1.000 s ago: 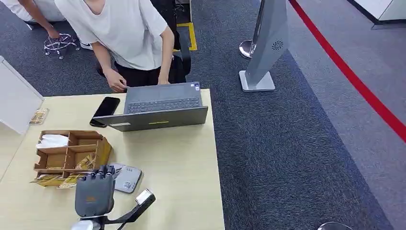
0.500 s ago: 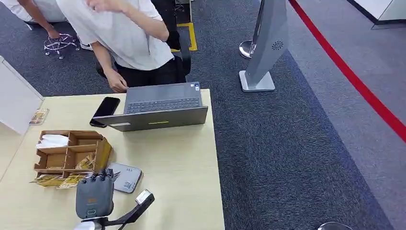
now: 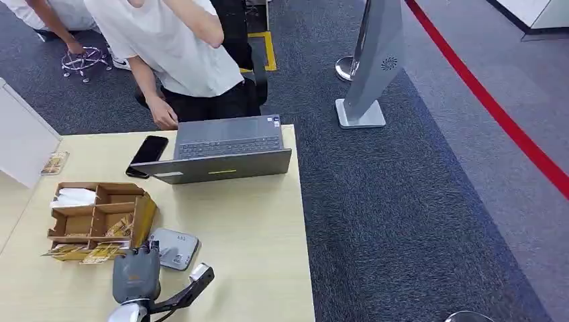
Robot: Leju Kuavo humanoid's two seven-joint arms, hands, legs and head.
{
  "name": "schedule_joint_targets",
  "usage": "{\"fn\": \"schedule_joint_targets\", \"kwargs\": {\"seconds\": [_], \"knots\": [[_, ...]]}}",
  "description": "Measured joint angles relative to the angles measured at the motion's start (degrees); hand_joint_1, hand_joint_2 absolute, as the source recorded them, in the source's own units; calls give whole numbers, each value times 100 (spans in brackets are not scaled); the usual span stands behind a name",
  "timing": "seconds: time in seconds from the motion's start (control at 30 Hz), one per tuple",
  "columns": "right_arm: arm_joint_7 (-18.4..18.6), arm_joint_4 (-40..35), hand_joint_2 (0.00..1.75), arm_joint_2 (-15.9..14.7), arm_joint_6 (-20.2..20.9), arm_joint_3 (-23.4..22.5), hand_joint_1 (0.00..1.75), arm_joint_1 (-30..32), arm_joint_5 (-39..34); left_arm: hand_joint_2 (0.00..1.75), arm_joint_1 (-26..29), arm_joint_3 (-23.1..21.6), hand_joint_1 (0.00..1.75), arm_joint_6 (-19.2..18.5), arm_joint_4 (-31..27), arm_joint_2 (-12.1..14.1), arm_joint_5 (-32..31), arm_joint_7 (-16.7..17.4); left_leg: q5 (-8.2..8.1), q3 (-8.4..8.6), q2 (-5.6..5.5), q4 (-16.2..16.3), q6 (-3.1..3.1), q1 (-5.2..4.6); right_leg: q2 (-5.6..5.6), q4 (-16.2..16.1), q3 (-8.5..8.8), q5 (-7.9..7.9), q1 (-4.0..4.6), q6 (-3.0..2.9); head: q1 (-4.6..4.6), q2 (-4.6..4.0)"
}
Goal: Pass the card to the sensor for recognition and then transmit it.
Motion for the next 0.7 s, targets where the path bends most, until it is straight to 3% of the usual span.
{"fn": "schedule_joint_targets", "kwargs": {"seconds": [0.33, 0.53, 0.7], "knots": [[0, 0, 175, 0, 2, 0, 0, 0, 15, 175, -105, 70, 175, -201, 251, -81, 96, -177, 0, 2, -1, 0, 0, 0, -2, 0, 5, 0, 0, 0, 2, 0], [-7, 0, 175, 0, 4, -4, 0, 0, 7, 175, -144, 70, 175, -131, 297, -85, 19, -221, 1, 4, -1, 0, 0, 0, -2, 0, 6, 0, 0, 0, 2, 0], [-48, 0, 175, 0, 0, -85, 0, 4, -55, 175, -46, 70, 175, -81, -189, -40, -20, -354, 1, 2, 0, 0, 0, 0, -2, 1, 5, 0, 0, 0, 2, 0]]}}
